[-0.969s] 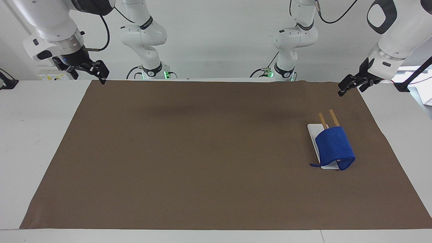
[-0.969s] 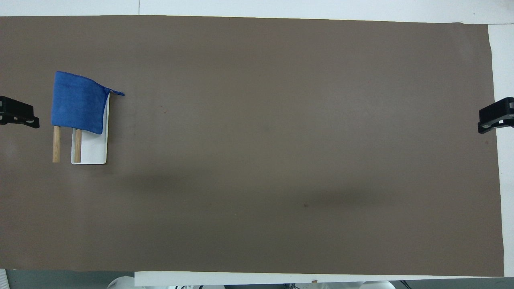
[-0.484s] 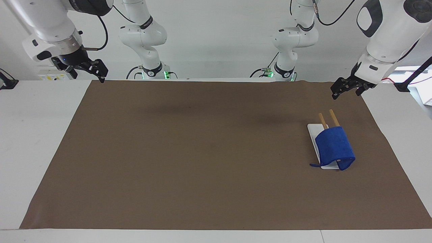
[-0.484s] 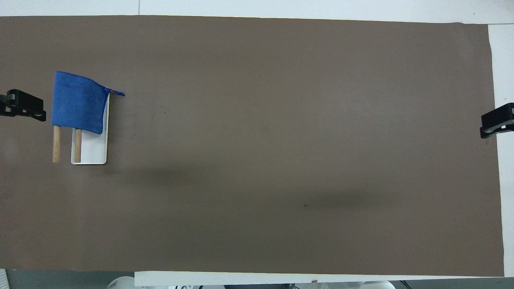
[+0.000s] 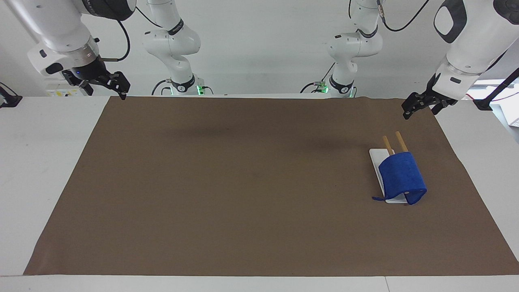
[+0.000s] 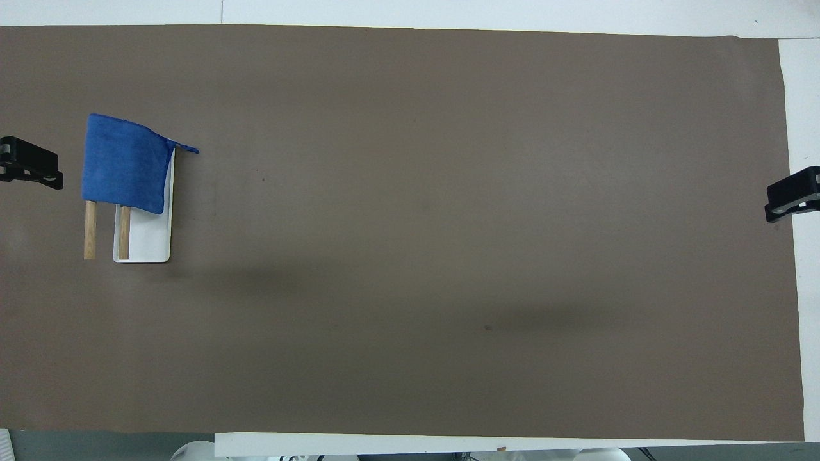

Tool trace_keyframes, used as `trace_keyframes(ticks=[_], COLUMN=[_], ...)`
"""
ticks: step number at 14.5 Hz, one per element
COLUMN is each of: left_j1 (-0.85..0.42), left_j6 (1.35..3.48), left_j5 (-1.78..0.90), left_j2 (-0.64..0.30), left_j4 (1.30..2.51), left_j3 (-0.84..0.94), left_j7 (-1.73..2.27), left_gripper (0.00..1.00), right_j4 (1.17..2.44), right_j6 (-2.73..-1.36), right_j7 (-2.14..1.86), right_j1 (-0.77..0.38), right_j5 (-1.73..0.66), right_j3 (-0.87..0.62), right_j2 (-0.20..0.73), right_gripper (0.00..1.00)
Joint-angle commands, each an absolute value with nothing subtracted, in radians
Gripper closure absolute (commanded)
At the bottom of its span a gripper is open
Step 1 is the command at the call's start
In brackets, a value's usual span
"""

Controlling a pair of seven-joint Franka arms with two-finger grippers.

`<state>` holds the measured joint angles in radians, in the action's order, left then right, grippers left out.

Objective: Right arm passes towel to left arm to hang

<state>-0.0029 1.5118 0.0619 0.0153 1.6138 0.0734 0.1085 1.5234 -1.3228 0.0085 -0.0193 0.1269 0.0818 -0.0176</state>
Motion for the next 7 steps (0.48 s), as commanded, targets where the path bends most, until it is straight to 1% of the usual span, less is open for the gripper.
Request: trace_keyframes(ticks=[1,7], left_j1=[0.003,0.003], left_j6=[1.474,1.479], left_j5=[0.067,0.064], left_j2=[0.014,0.017], left_j4=[1.595,1.603], left_j3=[0.072,0.072], left_j7=[0.087,0.072], left_gripper=[0.00,0.00], right_j4=[1.542,1.542], right_j6=[-1.338,-1.338], right_j7=[-0.029,-0.035], right_j1=[0.000,0.009], right_j5=[0.091,0.091], right_j3=[0.086,0.087], right_j2=[-0.028,-0.028], right_gripper=[0.00,0.00])
